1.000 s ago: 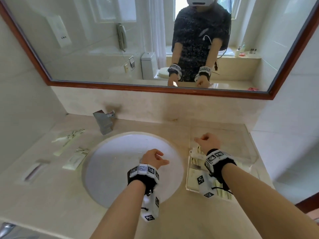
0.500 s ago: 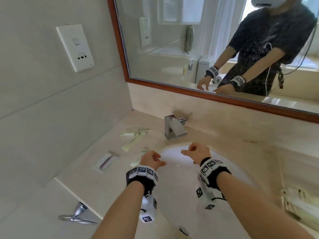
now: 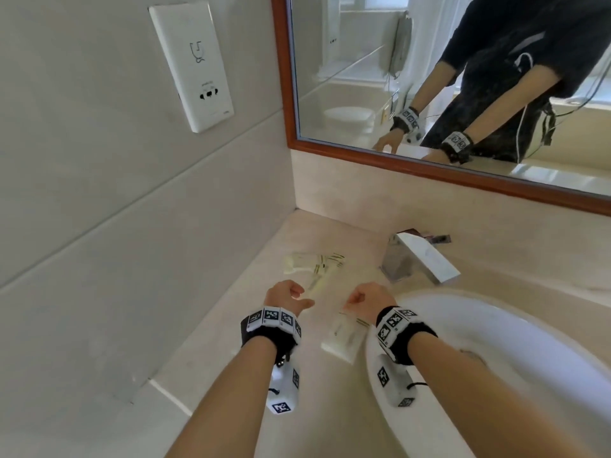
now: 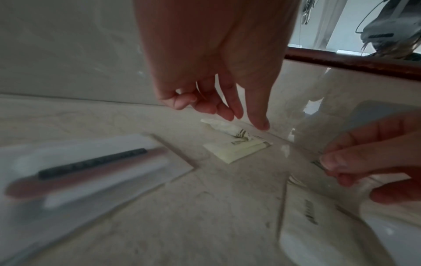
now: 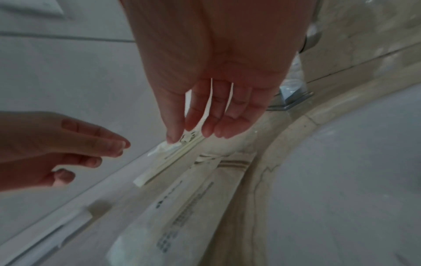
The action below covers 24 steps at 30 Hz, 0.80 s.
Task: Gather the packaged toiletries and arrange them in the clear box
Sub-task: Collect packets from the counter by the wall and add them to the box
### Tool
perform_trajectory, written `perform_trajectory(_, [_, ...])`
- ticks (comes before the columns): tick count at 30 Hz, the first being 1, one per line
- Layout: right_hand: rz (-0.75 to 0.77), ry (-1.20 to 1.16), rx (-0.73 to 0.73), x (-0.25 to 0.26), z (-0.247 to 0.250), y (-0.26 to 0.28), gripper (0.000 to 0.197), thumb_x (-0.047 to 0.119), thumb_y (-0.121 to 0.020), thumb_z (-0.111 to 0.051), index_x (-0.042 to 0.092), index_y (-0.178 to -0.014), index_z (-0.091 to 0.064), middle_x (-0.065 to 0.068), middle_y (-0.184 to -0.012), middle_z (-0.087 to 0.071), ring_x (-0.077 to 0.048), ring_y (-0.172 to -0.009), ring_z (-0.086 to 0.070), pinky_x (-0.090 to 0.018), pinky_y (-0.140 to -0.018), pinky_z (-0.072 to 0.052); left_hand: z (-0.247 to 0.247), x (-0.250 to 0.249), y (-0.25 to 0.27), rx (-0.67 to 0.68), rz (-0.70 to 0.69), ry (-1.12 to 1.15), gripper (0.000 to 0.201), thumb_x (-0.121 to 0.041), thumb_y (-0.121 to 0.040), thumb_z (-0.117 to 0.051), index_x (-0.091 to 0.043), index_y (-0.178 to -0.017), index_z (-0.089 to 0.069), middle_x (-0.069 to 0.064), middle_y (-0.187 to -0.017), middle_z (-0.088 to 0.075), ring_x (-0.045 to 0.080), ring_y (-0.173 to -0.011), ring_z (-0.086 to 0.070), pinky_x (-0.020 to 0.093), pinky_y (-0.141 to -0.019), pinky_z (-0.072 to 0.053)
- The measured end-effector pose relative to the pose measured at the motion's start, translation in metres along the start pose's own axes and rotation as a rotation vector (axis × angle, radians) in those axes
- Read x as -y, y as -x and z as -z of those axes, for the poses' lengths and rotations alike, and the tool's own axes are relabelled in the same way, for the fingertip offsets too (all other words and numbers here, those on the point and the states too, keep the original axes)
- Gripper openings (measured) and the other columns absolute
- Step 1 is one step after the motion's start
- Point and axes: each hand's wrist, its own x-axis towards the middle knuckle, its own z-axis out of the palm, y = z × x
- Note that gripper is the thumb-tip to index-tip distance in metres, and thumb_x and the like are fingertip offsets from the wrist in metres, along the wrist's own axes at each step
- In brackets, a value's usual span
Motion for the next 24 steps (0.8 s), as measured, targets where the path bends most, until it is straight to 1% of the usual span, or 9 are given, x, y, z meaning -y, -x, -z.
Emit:
perform_trajectory(1, [-0.012,0.040,0.029,0.002,-0.003,-0.003,0.011,0.025,-0.074,-0.073,0.023,-0.071,-0.062,0.001,-0.087,-0.069,-0.016,-0.085,-0.061,-0.022,-0.077,-0.048,0.001,0.004,-0.006,0.001,-0.003,-0.008,0.034,-0.020,-0.074,-0.078,-0.007,-0.103,-0.066,0.010,-0.111,-0.067,0.023,-0.102,-0.063,0.026,-0.084,-0.045])
perform_trajectory(2, [-0.025,0.068,0.051,0.003,-0.006,-0.005,0.012,0.028,-0.074,-0.073,0.022,-0.081,-0.066,0.000,-0.097,-0.069,-0.017,-0.089,-0.061,-0.022,-0.080,-0.048,0.002,0.007,-0.012,-0.001,-0.006,-0.018,0.034,-0.021,-0.075,-0.078,-0.007,-0.103,-0.066,0.010,-0.112,-0.067,0.024,-0.102,-0.063,0.027,-0.085,-0.046])
perform_trajectory(4, [-0.038,0.153,0.078,0.006,-0.009,-0.010,0.026,0.034,-0.073,-0.073,0.023,-0.094,-0.064,0.001,-0.109,-0.066,-0.018,-0.093,-0.059,-0.025,-0.086,-0.048,0.001,0.010,-0.023,-0.003,-0.016,-0.048,0.032,-0.024,-0.077,-0.075,-0.008,-0.103,-0.066,0.011,-0.115,-0.065,0.025,-0.105,-0.062,0.030,-0.090,-0.047])
perform_trajectory(6, [-0.024,0.293,0.118,0.009,-0.012,-0.012,0.039,0.040,-0.072,-0.074,0.023,-0.103,-0.058,0.000,-0.115,-0.059,-0.021,-0.101,-0.057,-0.030,-0.093,-0.048,-0.001,0.009,-0.033,-0.020,-0.031,-0.109,0.028,-0.028,-0.079,-0.072,-0.012,-0.102,-0.067,0.009,-0.123,-0.058,0.025,-0.115,-0.055,0.036,-0.098,-0.045])
perform_trajectory(9, [-0.016,0.391,0.153,0.013,-0.012,-0.015,0.057,0.045,-0.068,-0.077,0.022,-0.115,-0.053,-0.001,-0.118,-0.053,-0.024,-0.112,-0.053,-0.037,-0.098,-0.046,-0.003,0.000,-0.044,-0.076,-0.055,-0.258,0.020,-0.031,-0.083,-0.067,-0.021,-0.099,-0.069,-0.002,-0.139,-0.042,0.021,-0.131,-0.035,0.040,-0.102,-0.031])
perform_trajectory(13, [-0.040,0.403,0.186,0.014,-0.010,-0.020,0.061,0.042,-0.067,-0.079,0.020,-0.116,-0.051,-0.003,-0.119,-0.058,-0.025,-0.108,-0.057,-0.037,-0.095,-0.048,-0.006,-0.009,-0.059,0.005,-0.132,-0.468,0.024,-0.035,-0.088,-0.057,-0.034,-0.111,-0.066,-0.011,-0.156,-0.017,0.019,-0.144,-0.012,0.047,-0.112,-0.019])
perform_trajectory(17, [-0.046,0.430,0.181,0.018,-0.012,-0.023,0.057,0.041,-0.070,-0.078,0.021,-0.116,-0.052,-0.003,-0.118,-0.061,-0.026,-0.106,-0.059,-0.037,-0.094,-0.048,-0.011,-0.012,-0.074,0.208,-0.107,-0.587,0.030,-0.033,-0.094,-0.046,-0.036,-0.120,-0.059,-0.012,-0.158,-0.012,0.019,-0.148,0.002,0.058,-0.116,-0.003])
perform_trajectory(20, [-0.054,0.429,0.180,0.016,-0.014,-0.025,0.054,0.039,-0.071,-0.077,0.021,-0.116,-0.054,-0.002,-0.117,-0.063,-0.025,-0.107,-0.060,-0.037,-0.097,-0.047,-0.017,-0.014,-0.083,0.307,-0.083,-0.605,0.036,-0.030,-0.097,-0.039,-0.039,-0.131,-0.050,-0.011,-0.159,-0.012,0.020,-0.148,0.002,0.064,-0.114,0.003])
perform_trajectory(24, [-0.058,0.442,0.203,0.019,-0.014,-0.028,0.045,0.037,-0.073,-0.078,0.017,-0.111,-0.064,-0.003,-0.115,-0.066,-0.025,-0.105,-0.063,-0.035,-0.095,-0.049,-0.022,-0.012,-0.085,0.260,-0.107,-0.588,0.042,-0.023,-0.097,-0.038,-0.035,-0.136,-0.045,-0.010,-0.158,-0.019,0.016,-0.146,-0.014,0.067,-0.112,0.001])
